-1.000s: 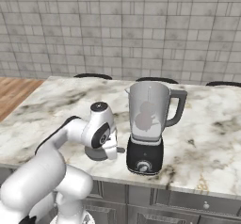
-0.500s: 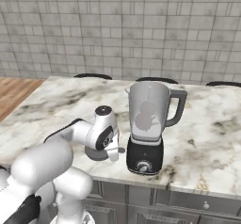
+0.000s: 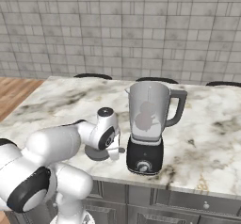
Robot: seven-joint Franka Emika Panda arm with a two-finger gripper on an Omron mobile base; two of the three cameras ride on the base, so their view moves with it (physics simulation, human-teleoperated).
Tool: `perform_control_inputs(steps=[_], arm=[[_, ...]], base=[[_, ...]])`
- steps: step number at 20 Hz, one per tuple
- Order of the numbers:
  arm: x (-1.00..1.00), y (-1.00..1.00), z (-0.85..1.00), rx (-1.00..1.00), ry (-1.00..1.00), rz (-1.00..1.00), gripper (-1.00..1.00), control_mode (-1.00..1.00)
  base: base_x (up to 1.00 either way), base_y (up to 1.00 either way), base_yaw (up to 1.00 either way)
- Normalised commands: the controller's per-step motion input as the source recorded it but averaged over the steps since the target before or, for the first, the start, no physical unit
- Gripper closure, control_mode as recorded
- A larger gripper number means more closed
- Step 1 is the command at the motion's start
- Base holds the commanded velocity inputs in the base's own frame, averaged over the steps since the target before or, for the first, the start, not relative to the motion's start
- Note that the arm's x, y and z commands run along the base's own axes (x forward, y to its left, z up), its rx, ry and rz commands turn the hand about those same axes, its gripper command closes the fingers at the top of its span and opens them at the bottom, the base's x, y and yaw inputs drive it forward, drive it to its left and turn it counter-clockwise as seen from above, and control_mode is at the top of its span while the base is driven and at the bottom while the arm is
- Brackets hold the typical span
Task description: Grab the onions from the fridge, place them in the blender, close the lid, and turn on the blender to create a marinade.
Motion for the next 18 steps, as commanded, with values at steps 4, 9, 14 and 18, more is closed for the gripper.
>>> perform_control_inputs(steps=[4,9,14,18], arm=[[0.13,0.00,-0.14,0.03,0.00,-0.04,-1.00,-1.00],[0.08,0.00,-0.17,0.03,0.00,-0.03,-1.00,-1.00],[0.06,0.00,-0.25,0.02,0.00,-0.02,-1.00,-1.00],[0.09,0.00,-0.19,0.01,0.00,-0.03,-1.00,-1.00]], base=[[0.00,0.00,0.00],[0.00,0.00,0.00],[0.00,0.00,0.00],[0.00,0.00,0.00]])
